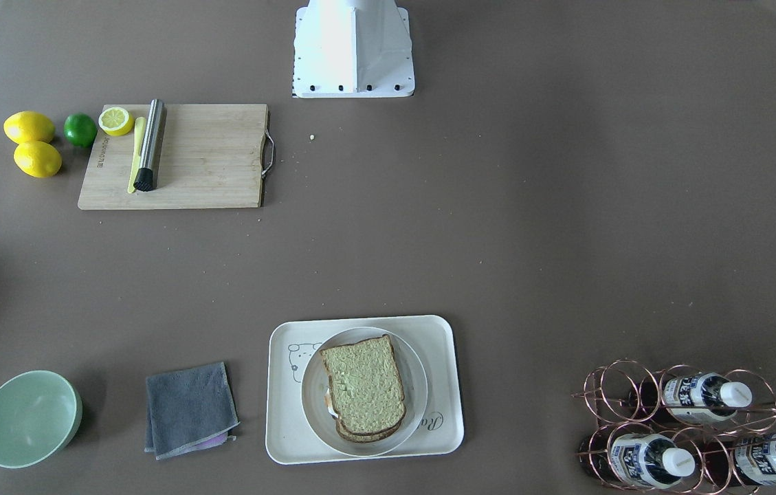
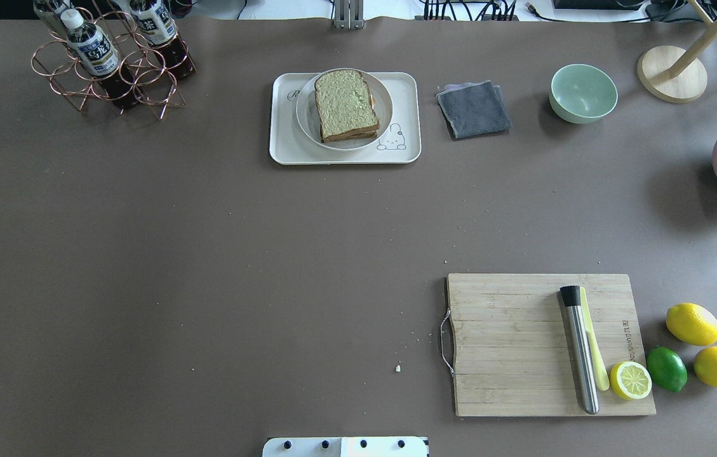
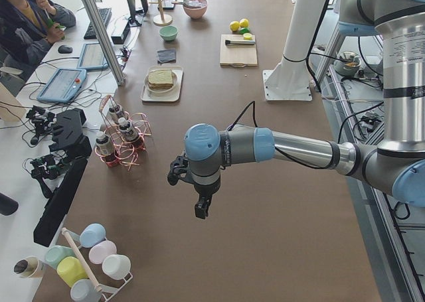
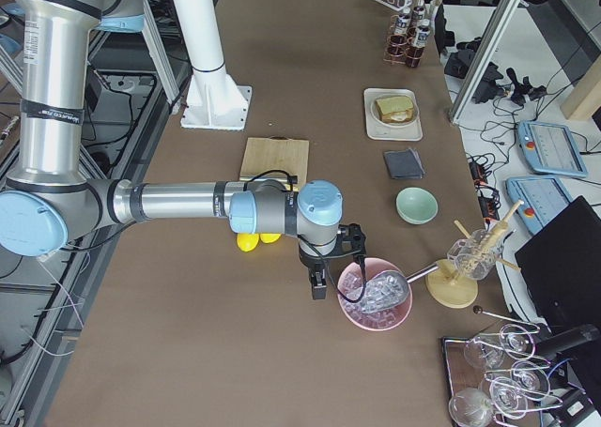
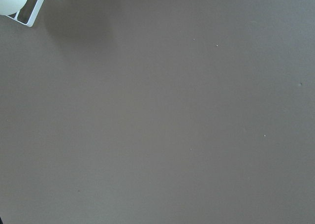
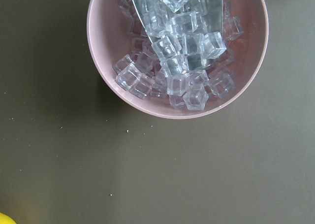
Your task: Make sandwich and place on tray
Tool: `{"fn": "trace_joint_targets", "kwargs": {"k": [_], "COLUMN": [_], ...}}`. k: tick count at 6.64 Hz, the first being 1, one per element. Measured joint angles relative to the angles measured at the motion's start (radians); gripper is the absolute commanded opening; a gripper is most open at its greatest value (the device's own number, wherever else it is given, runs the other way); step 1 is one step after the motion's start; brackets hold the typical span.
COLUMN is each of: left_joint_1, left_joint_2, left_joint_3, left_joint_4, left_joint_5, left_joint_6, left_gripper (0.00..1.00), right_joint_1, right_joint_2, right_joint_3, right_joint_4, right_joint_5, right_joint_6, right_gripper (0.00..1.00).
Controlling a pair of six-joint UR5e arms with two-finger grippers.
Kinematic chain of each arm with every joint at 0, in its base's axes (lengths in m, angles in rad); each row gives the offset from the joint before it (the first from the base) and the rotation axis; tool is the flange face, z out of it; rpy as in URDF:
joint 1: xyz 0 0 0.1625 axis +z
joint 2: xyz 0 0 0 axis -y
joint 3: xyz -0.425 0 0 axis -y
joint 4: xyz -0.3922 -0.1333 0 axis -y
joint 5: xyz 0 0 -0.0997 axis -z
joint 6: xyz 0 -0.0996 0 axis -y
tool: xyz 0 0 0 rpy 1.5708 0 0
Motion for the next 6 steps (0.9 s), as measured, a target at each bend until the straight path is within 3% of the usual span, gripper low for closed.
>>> {"fn": "trace_joint_targets", "kwargs": {"k": [6], "left_joint_1": [0.027], "left_joint_2": [0.000], "left_joint_3": [0.007], "left_joint_4": [-0.002], "left_joint_5": [-0.011], "left_joint_6": [-0.010], "left_gripper": [0.98], "right_joint_1": [0.000], "right_joint_2": [0.005], "right_joint_3": [0.001], "right_joint_4": [0.001], "right_joint_5": [-0.001], "right_joint_6": [0.006], "right_gripper": [1.00]}}
